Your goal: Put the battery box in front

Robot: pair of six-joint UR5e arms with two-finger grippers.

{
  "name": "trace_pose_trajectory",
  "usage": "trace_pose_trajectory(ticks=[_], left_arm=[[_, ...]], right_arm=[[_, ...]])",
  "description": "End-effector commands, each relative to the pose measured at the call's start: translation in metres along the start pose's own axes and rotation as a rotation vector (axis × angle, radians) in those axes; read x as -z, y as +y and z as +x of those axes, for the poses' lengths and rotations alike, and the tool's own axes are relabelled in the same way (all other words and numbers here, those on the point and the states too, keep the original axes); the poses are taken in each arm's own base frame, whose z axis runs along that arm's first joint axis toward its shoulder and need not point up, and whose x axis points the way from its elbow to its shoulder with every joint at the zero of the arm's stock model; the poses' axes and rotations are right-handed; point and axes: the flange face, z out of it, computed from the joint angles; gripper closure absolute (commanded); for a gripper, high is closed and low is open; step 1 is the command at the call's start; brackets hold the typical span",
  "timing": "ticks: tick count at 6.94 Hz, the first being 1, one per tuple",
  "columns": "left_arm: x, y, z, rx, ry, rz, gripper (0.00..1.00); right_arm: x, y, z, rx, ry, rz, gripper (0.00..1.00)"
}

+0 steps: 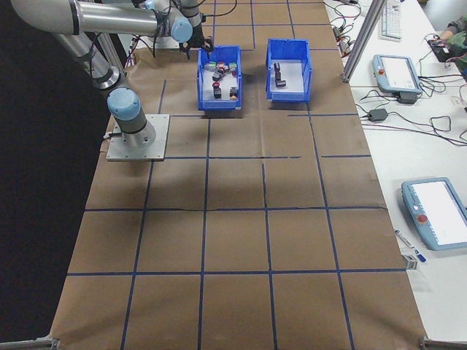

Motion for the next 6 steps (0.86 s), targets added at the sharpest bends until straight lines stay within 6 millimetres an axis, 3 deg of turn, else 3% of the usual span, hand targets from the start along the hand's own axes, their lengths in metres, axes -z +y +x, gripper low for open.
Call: trace_pose_trajectory(ticks=[1, 3, 4, 5, 6], left_arm=[[0.001, 0.000, 0.000, 0.003, 0.001, 0.002, 0.01], [0.001, 0.000, 0.000, 0.003, 0.001, 0.003, 0.01], [0.001, 0.000, 0.000, 0.003, 0.000, 0.003, 0.01], [0.001, -0.001, 0.000, 0.005, -0.001, 0.004, 0.01], [0.001, -0.002, 0.000, 0.005, -0.001, 0.006, 0.01]], right_arm=[[0.030, 0.062, 0.051, -0.224, -0.063, -0.043, 0.00], [0.088, 0.112, 0.110, -0.529, -0.115, -0.009, 0.00], [0.105, 0.139, 0.137, -0.836, -0.083, -0.001, 0.00], [0.111, 0.153, 0.154, -1.147, -0.075, -0.005, 0.00], [0.113, 0.153, 0.177, -1.376, -0.065, -0.004, 0.00]])
